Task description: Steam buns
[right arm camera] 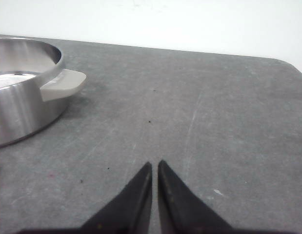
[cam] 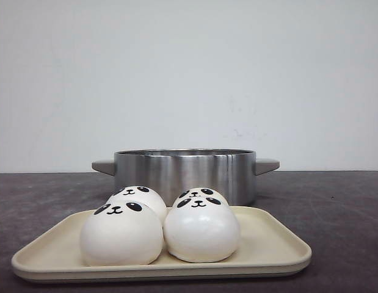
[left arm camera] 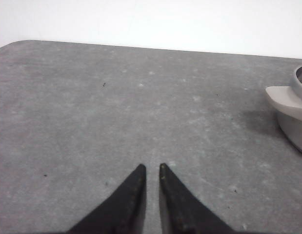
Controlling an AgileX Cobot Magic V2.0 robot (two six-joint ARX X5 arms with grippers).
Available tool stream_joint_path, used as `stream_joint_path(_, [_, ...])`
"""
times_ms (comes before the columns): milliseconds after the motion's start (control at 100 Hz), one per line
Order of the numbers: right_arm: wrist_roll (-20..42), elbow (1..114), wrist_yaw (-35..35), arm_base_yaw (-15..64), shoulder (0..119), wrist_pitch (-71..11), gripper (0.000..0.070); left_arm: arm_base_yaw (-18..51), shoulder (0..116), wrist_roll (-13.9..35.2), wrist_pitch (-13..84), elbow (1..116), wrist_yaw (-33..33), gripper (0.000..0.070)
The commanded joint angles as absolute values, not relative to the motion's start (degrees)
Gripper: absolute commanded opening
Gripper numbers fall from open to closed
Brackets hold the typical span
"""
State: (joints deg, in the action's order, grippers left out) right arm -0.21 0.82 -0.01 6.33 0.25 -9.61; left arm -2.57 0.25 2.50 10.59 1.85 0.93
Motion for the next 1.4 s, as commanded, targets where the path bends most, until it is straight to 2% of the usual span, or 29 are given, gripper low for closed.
stream_joint_path(0, [-0.64,0.73,-0.01,6.35,0.21,-9.02,0.0014,-2.61,0.23,2.31,10.85,0.82,0.64,0.0])
stream_joint_path(1230, [-0.62,0.73,-0.03,6.35,0.21,-8.95,0.0014,-2.61,0.23,2.31,10.85,0.82,0.64,0.0])
stream_joint_path(1390, [4.23,0.75,-0.49,6.39,0.21,-8.88,0.0014,-2.61,0.23,2.87,10.63,0.82,0.45,0.0])
